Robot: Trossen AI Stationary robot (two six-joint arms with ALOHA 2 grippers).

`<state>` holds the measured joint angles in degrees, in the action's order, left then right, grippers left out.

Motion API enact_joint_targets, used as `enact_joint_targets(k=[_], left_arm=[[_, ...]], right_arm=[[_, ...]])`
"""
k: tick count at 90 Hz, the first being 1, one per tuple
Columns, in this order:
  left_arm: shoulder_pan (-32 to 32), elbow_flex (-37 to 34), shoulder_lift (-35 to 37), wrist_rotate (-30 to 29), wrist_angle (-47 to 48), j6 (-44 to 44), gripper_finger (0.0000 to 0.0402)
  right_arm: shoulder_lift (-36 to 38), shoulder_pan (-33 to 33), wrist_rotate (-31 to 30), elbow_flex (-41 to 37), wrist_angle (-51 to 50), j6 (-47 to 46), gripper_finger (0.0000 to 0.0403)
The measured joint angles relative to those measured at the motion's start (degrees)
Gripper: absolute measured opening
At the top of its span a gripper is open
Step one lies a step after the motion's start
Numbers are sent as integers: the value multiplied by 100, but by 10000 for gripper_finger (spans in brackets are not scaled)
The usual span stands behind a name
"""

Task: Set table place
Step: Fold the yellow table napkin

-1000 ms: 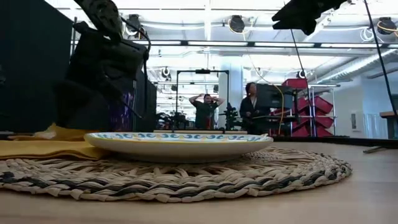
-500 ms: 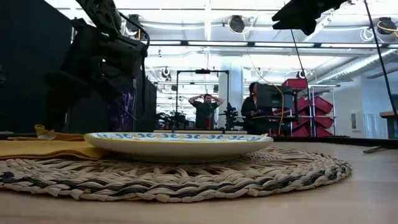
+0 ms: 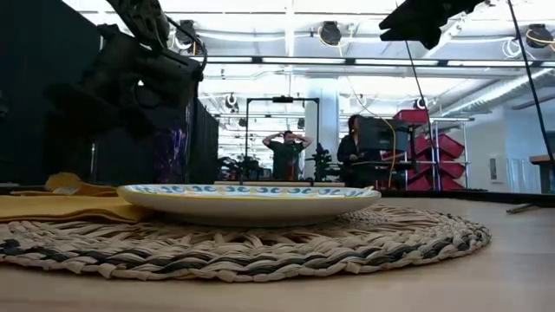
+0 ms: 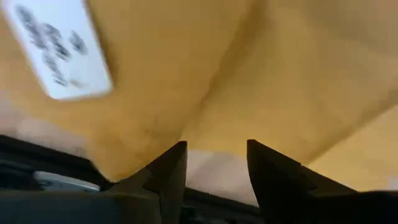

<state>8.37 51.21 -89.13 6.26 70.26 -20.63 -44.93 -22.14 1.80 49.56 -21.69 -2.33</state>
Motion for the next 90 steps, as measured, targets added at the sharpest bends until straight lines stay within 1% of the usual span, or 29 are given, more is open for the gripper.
enact_joint_targets(k=[5, 10, 19, 26, 38, 52, 60, 67, 75, 90], left_arm=[[1, 79, 1, -303, -194, 29, 150], [3, 145, 1, -480, -436, 87, 150], [45, 178, 1, -531, -876, 201, 150], [87, 178, 1, -531, -1037, 239, 150], [163, 290, 1, -619, -954, 253, 150], [259, 259, 1, -1451, -966, 427, 150], [370, 179, -1, -1842, -887, 228, 150], [436, 176, -1, -2011, -625, 31, 150], [440, 171, -1, -2146, -459, -4, 150], [436, -113, -1, -2101, -559, -156, 150]], right_arm=[[0, -1, 0, 0, 2, 0, 166], [0, 1, 2, 0, 2, 0, 166], [0, -1, 0, 0, 7, 0, 166], [0, 0, 2, 0, 8, 0, 166], [0, 1, 1, 0, 32, 3, 166], [-2, -1, 0, 0, 68, 9, 166], [-2, -1, 0, 0, 55, 7, 166], [-2, -1, 0, 0, 50, 11, 166], [-2, 0, 2, 0, 50, 42, 166], [-2, 0, 9, 0, 43, 63, 166]])
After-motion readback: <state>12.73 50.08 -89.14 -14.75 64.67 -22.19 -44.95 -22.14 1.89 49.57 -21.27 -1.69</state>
